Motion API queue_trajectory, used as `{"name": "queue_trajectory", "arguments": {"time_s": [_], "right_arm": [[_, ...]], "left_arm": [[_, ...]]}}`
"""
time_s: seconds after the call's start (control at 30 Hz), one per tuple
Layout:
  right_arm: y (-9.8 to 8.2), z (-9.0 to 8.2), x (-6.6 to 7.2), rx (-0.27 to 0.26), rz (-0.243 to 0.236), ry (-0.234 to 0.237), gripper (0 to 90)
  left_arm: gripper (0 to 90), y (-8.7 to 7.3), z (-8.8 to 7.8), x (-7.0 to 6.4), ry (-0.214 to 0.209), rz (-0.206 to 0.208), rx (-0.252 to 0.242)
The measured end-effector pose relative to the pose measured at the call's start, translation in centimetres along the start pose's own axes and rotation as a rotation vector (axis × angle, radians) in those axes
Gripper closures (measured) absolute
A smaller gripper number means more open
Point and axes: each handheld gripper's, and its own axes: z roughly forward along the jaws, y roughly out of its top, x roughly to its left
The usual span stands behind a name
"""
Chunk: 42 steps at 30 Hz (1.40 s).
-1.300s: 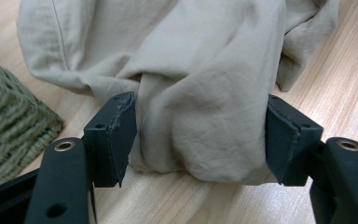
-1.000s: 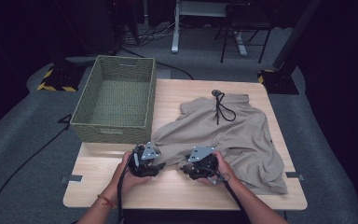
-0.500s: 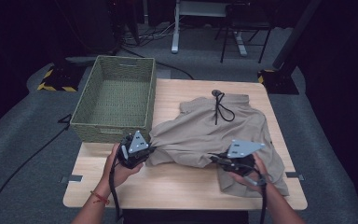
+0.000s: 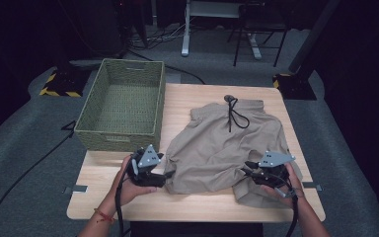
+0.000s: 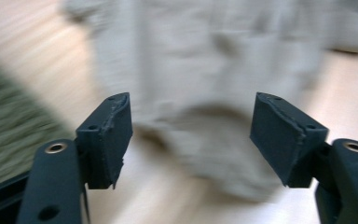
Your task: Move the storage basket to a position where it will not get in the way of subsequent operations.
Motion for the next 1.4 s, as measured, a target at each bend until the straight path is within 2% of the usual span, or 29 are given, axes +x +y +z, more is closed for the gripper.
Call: {"name": "queue_trajectory", "arguments": {"time_s": [0.13, 0.23, 0.3, 0.37, 0.43, 0.53, 0.63, 0.77, 0.87, 1.0, 1.07, 1.13, 1.2, 1.27, 1.4], "right_arm": [[-0.6, 0.0, 0.0, 0.014, 0.008, -0.008, 60.5], [-1.0, 0.1, 0.2, 0.020, 0.017, 0.006, 59.7], [-1.2, 0.4, 0.3, 0.031, 0.010, 0.016, 59.9], [-1.4, 0.5, 0.5, 0.038, 0.010, 0.026, 59.9], [-1.6, 0.6, 0.5, 0.040, 0.012, 0.044, 60.1], [-1.8, 0.5, 0.6, 0.039, 0.017, 0.067, 59.9], [-2.0, 0.5, 0.7, 0.037, 0.021, 0.088, 60.0], [-2.2, 0.8, 0.9, 0.037, 0.013, 0.090, 61.0], [-2.2, 1.1, 0.8, 0.042, 0.019, 0.092, 63.2], [-2.2, 1.6, 0.7, 0.043, 0.024, 0.090, 74.6], [-2.2, 1.6, 0.7, 0.034, 0.022, 0.089, 80.1], [-1.9, 1.3, 0.7, 0.008, 0.022, 0.098, 82.9], [-1.5, 0.6, 0.8, -0.019, 0.022, 0.108, 83.6], [-0.9, -0.2, 1.2, -0.046, 0.006, 0.102, 84.0], [0.0, -1.8, 2.2, -0.096, -0.003, 0.102, 82.6]], "left_arm": [[26.1, 0.2, 1.1, -3.5, -0.098, 0.061, -0.005], [29.7, 0.1, 3.3, -5.5, -0.160, 0.127, 0.048], [32.6, 0.1, 4.9, -6.1, -0.175, 0.154, 0.082], [36.4, 0.0, 6.4, -6.0, -0.165, 0.151, 0.124], [42.6, 0.0, 7.5, -5.5, -0.147, 0.135, 0.141], [51.3, -0.1, 8.5, -4.6, -0.094, 0.131, 0.162], [62.3, -0.2, 9.1, -3.9, -0.068, 0.120, 0.175], [68.2, -0.3, 9.4, -3.4, -0.067, 0.123, 0.161], [74.3, -0.4, 9.6, -2.9, -0.081, 0.102, 0.144], [86.5, -0.3, 9.7, -2.6, -0.061, 0.130, 0.150], [87.5, -0.1, 9.4, -2.5, -0.062, 0.147, 0.157], [87.8, 0.3, 8.3, -2.2, -0.071, 0.134, 0.134], [87.8, 0.8, 6.6, -2.1, -0.077, 0.139, 0.105], [87.7, 1.4, 4.4, -2.2, -0.102, 0.142, 0.074], [87.6, 2.0, 0.5, -2.8, -0.107, 0.159, 0.024]]}}
